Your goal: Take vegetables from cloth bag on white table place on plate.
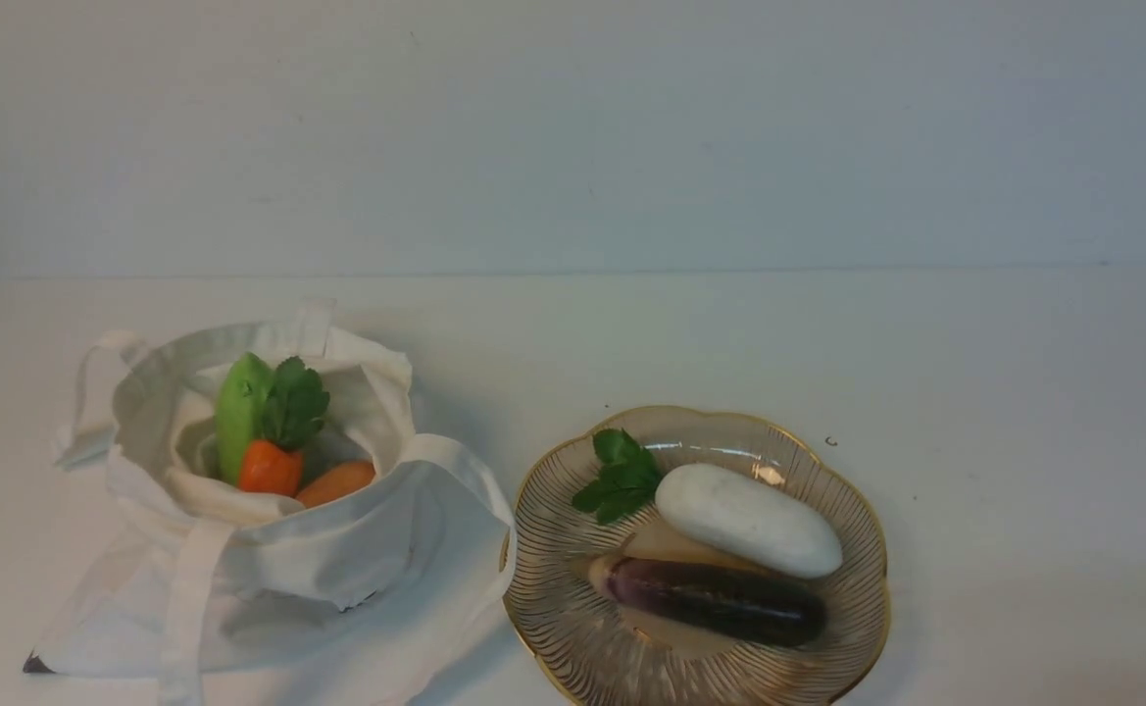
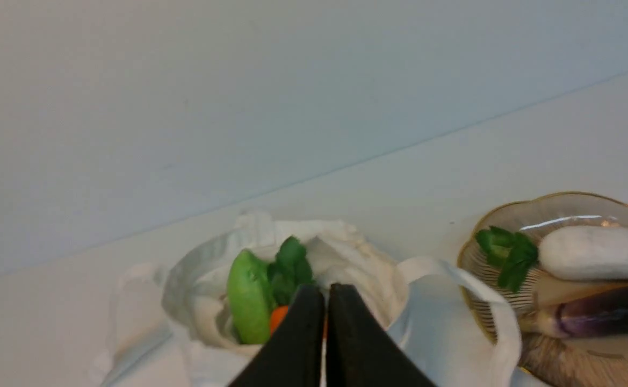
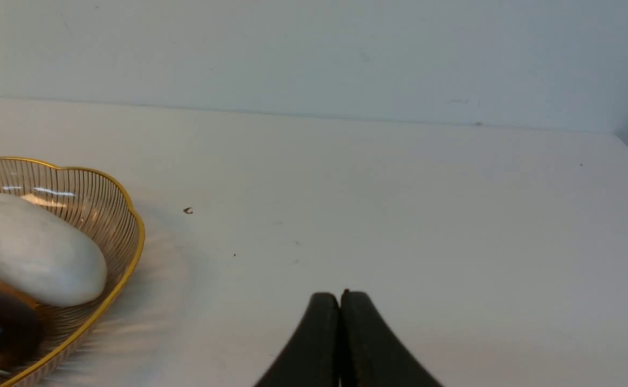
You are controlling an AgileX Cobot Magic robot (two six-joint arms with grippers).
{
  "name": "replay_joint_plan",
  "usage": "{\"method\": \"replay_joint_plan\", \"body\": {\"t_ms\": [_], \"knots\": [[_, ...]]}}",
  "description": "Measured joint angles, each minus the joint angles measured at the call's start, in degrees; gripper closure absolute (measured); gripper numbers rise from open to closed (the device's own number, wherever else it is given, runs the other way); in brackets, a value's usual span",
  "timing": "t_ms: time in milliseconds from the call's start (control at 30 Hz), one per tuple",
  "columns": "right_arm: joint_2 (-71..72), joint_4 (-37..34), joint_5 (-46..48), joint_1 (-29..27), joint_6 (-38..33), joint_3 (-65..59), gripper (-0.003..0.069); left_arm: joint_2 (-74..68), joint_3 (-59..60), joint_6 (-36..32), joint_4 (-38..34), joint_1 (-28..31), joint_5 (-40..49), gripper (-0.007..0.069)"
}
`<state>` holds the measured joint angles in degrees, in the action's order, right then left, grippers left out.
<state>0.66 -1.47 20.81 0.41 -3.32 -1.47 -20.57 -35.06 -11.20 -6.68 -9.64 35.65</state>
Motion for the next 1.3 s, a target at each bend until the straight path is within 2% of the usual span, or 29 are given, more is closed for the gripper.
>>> {"method": "replay_joint_plan", "body": {"t_ms": [33, 100, 167, 267, 300, 567, 833, 1300], "knots": [[0.00, 0.00, 0.00, 0.00, 0.00, 0.00, 0.0674, 0.85, 0.78, 1.46, 1.35, 0.06, -0.19, 0.0629], [0.00, 0.00, 0.00, 0.00, 0.00, 0.00, 0.0674, 4.50, 6.48, 9.47, 9.53, 0.34, -1.51, 0.0629], [0.00, 0.00, 0.00, 0.00, 0.00, 0.00, 0.0674, 7.56, 10.89, 12.94, 13.60, 0.34, -2.29, 0.0629], [0.00, 0.00, 0.00, 0.00, 0.00, 0.00, 0.0674, 10.88, 16.65, 14.98, 16.45, 0.34, -3.82, 0.0629], [0.00, 0.00, 0.00, 0.00, 0.00, 0.00, 0.0674, 13.54, 21.98, 15.42, 16.99, 0.34, -5.74, 0.0629], [0.00, 0.00, 0.00, 0.00, 0.00, 0.00, 0.0674, 21.02, 36.38, 15.82, 14.43, 0.73, -13.75, 0.0629], [0.00, 0.00, 0.00, 0.00, 0.00, 0.00, 0.0674, 21.15, 36.63, 15.35, 12.18, 5.55, -13.62, 0.0629], [0.00, 0.00, 0.00, 0.00, 0.00, 0.00, 0.0674, 21.15, 36.63, 14.09, 12.04, 5.76, -13.62, 0.0629]]}}
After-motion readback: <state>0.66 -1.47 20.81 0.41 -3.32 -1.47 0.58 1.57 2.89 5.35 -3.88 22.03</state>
